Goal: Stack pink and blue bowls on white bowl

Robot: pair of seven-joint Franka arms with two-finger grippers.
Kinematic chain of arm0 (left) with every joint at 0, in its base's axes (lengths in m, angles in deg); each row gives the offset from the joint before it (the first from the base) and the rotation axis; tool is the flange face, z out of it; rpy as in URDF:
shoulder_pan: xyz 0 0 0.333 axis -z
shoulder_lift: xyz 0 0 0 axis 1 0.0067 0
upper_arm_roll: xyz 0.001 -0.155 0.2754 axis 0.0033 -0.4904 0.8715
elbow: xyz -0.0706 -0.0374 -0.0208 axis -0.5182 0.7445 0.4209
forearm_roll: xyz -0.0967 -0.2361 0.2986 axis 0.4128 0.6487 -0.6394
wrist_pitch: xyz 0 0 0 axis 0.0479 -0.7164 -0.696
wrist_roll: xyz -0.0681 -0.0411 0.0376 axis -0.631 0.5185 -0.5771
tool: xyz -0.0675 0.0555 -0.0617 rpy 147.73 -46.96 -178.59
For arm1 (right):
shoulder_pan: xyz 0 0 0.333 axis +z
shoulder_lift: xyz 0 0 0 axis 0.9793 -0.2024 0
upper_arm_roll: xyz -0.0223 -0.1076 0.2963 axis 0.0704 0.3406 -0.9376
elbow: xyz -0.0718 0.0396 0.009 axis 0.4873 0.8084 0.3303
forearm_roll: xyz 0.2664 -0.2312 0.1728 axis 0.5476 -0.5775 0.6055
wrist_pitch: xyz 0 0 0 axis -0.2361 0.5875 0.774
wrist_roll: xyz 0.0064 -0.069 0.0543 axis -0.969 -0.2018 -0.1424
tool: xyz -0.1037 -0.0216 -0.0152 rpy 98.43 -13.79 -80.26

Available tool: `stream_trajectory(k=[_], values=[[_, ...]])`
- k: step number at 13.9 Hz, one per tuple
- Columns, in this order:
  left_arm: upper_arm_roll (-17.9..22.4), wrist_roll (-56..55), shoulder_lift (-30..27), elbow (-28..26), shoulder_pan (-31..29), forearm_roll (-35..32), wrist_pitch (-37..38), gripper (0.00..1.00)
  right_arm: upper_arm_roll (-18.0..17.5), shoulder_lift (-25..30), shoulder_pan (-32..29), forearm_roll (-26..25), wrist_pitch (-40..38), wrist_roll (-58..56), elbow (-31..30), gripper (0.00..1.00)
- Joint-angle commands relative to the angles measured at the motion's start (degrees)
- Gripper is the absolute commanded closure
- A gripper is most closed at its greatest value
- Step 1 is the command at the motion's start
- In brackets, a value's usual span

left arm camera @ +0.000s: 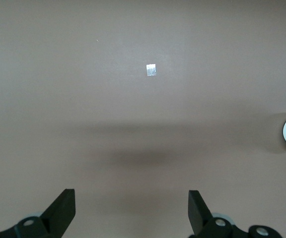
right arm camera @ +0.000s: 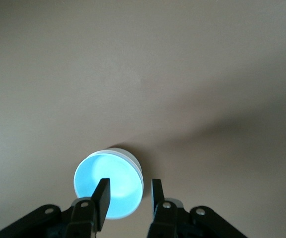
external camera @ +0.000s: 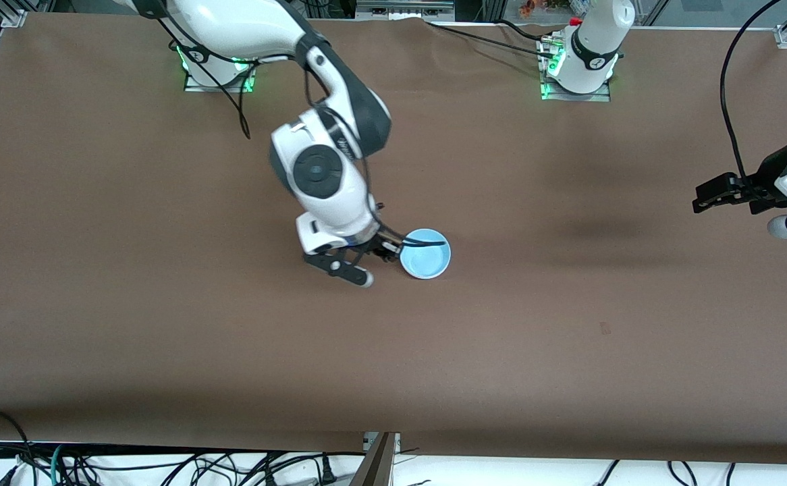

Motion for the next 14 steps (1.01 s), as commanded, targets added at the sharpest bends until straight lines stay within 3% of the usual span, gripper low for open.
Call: stream_trajectory(k=[1, 7, 14], values=[[0.0, -0.4, 0.8, 1.8, 0.2, -0.3, 1.0, 0.0, -0.7, 6.0, -5.6, 2.6, -8.1, -6.5, -0.3, 0.59], [0.0, -0.4, 0.8, 1.8, 0.2, -0.3, 1.0, 0.0, 0.7, 15.7, -16.9, 1.7, -22.5, -21.6, -0.3, 0.58], [0.0, -0.4, 0.8, 1.8, 0.2, -0.3, 1.0, 0.0, 11.6, 22.9, -17.7, -3.2, -34.0, -32.5, -0.8, 0.37]])
